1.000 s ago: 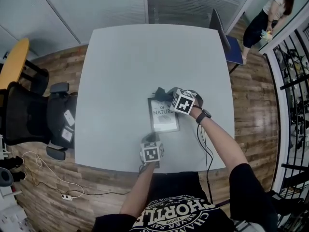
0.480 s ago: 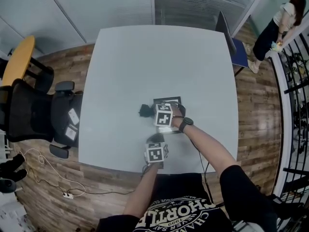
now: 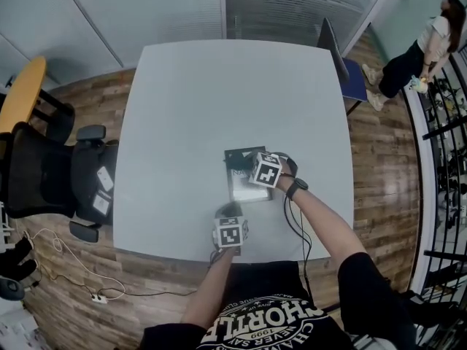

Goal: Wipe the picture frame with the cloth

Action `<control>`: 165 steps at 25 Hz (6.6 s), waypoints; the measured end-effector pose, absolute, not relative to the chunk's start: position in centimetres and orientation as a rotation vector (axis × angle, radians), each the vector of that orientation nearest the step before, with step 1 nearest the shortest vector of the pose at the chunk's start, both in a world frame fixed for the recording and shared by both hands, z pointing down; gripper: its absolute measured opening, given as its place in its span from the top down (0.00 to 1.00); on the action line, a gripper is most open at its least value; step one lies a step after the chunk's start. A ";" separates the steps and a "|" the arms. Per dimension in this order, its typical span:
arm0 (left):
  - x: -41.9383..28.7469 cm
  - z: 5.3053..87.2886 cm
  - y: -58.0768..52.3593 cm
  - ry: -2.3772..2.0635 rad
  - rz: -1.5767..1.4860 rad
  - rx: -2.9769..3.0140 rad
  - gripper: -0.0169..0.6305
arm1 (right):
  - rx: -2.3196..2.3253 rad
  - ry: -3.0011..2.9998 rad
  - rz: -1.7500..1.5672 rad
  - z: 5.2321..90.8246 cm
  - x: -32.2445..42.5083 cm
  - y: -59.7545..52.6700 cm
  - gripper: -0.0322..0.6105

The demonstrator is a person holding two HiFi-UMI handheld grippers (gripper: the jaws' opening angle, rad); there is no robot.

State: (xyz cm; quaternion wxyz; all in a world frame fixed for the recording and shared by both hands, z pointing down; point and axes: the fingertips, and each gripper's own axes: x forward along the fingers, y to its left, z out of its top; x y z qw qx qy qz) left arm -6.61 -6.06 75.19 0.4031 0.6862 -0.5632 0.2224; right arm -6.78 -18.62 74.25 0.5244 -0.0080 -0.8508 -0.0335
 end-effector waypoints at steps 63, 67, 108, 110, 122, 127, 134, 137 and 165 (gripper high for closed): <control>-6.2 74.5 -5.8 -1.411 0.607 1.764 0.98 | 0.245 -2.035 0.140 73.5 1.3 -17.4 0.82; -6.1 74.4 -5.7 -1.390 0.581 1.764 0.98 | 0.371 -2.054 0.209 73.4 3.4 -18.3 0.82; -6.2 74.9 -4.9 -1.408 0.441 1.752 0.98 | 0.301 -2.092 0.327 73.4 0.4 -14.9 0.82; -6.1 74.8 -4.9 -1.404 0.442 1.754 0.98 | 0.358 -2.093 0.370 73.8 2.6 -15.2 0.82; -5.8 74.7 -4.9 -1.396 0.446 1.758 0.98 | 0.480 -2.032 0.442 74.6 6.6 -16.3 0.82; -6.0 74.7 -4.9 -1.398 0.428 1.752 0.98 | 0.309 -2.184 0.286 70.6 -0.4 -16.0 0.82; -6.1 74.6 -4.9 -1.350 0.344 1.710 0.98 | -0.030 -2.170 0.073 70.6 -10.2 -12.7 0.82; -6.2 74.5 -4.9 -1.349 0.313 1.695 0.98 | -0.113 -2.116 0.023 72.4 -12.3 -11.3 0.82; -6.8 73.8 -4.4 -1.397 0.365 1.706 0.98 | 0.195 -2.086 0.287 73.8 2.8 -12.7 0.82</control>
